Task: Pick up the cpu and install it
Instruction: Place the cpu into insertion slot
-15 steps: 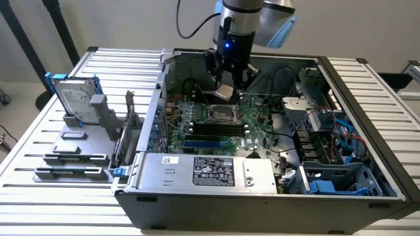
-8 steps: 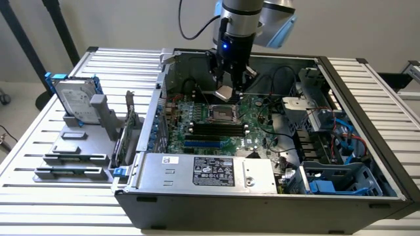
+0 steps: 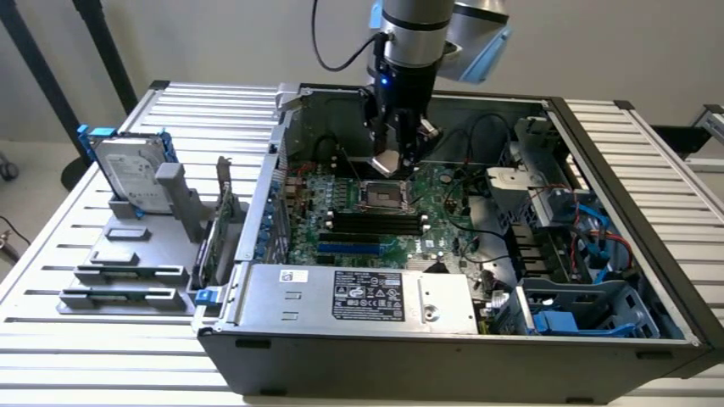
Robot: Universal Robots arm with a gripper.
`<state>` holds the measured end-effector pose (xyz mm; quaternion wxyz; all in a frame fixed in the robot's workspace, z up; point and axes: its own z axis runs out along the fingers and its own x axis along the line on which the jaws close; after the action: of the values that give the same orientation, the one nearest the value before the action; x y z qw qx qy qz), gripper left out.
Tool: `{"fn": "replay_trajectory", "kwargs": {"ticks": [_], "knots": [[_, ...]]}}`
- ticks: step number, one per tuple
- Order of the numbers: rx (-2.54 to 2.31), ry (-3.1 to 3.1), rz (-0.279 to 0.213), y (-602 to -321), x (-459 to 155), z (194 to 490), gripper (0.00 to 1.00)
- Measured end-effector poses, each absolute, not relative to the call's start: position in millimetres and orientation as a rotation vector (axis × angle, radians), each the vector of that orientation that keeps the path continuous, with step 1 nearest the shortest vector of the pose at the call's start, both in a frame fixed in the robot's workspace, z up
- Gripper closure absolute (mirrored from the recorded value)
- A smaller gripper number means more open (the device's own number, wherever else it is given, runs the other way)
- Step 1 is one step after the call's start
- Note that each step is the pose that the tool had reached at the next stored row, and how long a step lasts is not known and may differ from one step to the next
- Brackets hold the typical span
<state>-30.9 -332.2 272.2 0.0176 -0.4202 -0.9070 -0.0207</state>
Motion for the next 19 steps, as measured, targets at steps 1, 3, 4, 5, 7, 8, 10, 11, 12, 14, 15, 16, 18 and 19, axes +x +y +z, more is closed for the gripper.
{"fn": "replay_trajectory", "kwargs": {"ticks": [1, 3, 4, 5, 7, 8, 10, 11, 12, 14, 15, 16, 18, 19], "knots": [[-1.331, -2.806, -0.065, -332.2, -30.9, 271.6, 0.45], [-1.381, -2.783, -0.066, -332.2, -30.9, 270.3, 0.45], [-1.407, -2.771, -0.066, -332.2, -30.9, 269.6, 0.45], [-1.432, -2.758, -0.067, -332.2, -30.9, 268.9, 0.45], [-1.481, -2.733, -0.068, -332.2, -30.9, 267.6, 0.45], [-1.507, -2.719, -0.068, -332.2, -30.9, 266.8, 0.45], [-1.556, -2.692, -0.069, -332.2, -30.9, 265.4, 0.45], [-1.582, -2.677, -0.07, -332.2, -30.9, 264.6, 0.45], [-1.607, -2.663, -0.07, -332.2, -30.9, 263.9, 0.45], [-1.655, -2.634, -0.071, -332.2, -30.9, 262.4, 0.45], [-1.679, -2.619, -0.071, -332.2, -30.9, 261.6, 0.45], [-1.703, -2.605, -0.072, -332.2, -30.9, 260.8, 0.45], [-1.751, -2.574, -0.073, -332.2, -30.9, 259.3, 0.45], [-1.774, -2.558, -0.073, -332.2, -30.9, 258.5, 0.45]]}}
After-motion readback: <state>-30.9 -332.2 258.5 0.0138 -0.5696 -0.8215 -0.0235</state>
